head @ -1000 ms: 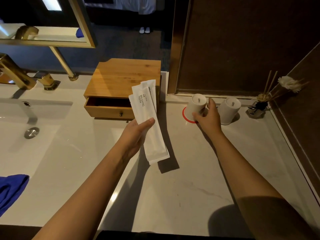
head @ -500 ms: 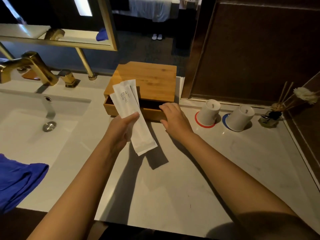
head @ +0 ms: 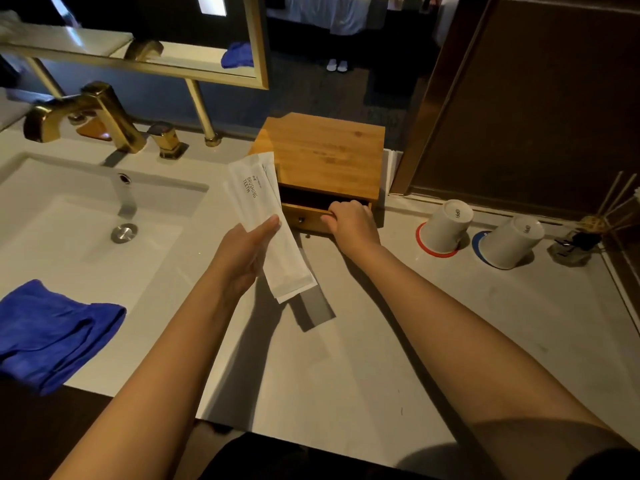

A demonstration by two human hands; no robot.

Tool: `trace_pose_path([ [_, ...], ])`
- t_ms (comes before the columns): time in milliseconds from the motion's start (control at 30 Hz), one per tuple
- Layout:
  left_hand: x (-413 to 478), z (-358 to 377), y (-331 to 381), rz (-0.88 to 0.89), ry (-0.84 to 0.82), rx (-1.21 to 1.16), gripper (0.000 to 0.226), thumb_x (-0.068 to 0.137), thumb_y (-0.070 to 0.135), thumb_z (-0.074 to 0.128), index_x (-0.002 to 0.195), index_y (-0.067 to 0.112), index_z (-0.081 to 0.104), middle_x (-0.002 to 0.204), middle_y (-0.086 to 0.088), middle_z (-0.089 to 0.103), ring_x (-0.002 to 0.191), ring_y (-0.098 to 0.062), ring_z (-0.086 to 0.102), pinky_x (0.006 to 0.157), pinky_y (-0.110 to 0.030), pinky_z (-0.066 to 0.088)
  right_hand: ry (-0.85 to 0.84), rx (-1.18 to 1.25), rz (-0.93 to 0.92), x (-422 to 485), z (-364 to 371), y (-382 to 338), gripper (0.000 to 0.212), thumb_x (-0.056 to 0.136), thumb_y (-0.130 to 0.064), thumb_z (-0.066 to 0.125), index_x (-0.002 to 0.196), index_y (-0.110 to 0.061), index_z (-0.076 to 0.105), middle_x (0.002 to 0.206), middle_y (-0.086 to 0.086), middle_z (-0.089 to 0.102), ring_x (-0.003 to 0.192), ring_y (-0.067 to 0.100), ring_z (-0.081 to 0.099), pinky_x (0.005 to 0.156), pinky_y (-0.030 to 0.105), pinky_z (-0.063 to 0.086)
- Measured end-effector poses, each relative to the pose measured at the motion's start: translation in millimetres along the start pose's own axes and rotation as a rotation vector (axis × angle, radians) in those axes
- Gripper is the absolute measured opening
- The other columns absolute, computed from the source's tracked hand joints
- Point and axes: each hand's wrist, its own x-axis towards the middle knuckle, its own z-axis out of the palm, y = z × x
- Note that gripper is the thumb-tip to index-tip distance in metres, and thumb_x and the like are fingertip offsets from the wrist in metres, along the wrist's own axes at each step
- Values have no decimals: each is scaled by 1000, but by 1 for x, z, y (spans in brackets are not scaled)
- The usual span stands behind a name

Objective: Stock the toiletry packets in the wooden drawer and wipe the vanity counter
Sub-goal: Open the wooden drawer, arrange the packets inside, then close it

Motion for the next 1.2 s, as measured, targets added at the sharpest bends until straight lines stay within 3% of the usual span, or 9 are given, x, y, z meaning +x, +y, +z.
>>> trace_pose_path([
  [167, 2, -7, 0, -2, 23, -3, 29, 91, 30, 56, 117, 26, 45, 100, 1, 59, 92, -18, 61, 67, -34, 55, -1, -24, 12, 2, 3, -1, 24, 95, -30, 48, 96, -11, 62, 96, 9, 65, 95, 27, 55, 82, 36, 42],
  [333, 4, -20, 3, -41, 91, -13, 23, 93, 37, 49, 114, 28, 47, 101, 1, 61, 95, -19, 63, 71, -37, 54, -106, -75, -4, 5, -4, -5, 26, 95, -34, 47, 102, -11, 57, 100, 10, 62, 95, 27, 56, 81, 36, 44],
  [733, -7, -71, 11, -29, 208, -127, 27, 93, 31, 52, 118, 23, 51, 100, 1, 66, 91, -18, 65, 66, -36, 53, 101, -133, -21, -19, 10, -16, 23, 95, -29, 49, 97, -9, 61, 97, 9, 64, 93, 27, 54, 81, 37, 43],
  [967, -15, -73, 10, -42, 219, -132, 36, 90, 33, 57, 124, 21, 53, 102, -1, 67, 91, -20, 66, 65, -35, 55, 93, -90, -51, -39, 19, -15, 22, 93, -32, 51, 93, -12, 62, 98, 8, 65, 95, 24, 56, 86, 37, 45],
  [1067, -15, -75, 10, -35, 234, -125, 32, 90, 34, 56, 120, 24, 52, 100, -2, 65, 90, -20, 65, 68, -39, 56, 76, -80, -60, -48, 18, -16, 22, 94, -32, 50, 92, -13, 60, 97, 8, 64, 93, 23, 55, 85, 35, 44],
  [1200, -16, -78, 14, -24, 223, -133, 28, 91, 32, 55, 117, 24, 52, 100, -2, 66, 90, -20, 66, 61, -36, 54, 91, -70, -97, -69, 16, -20, 22, 94, -30, 50, 95, -11, 61, 98, 8, 63, 93, 23, 54, 81, 33, 44],
])
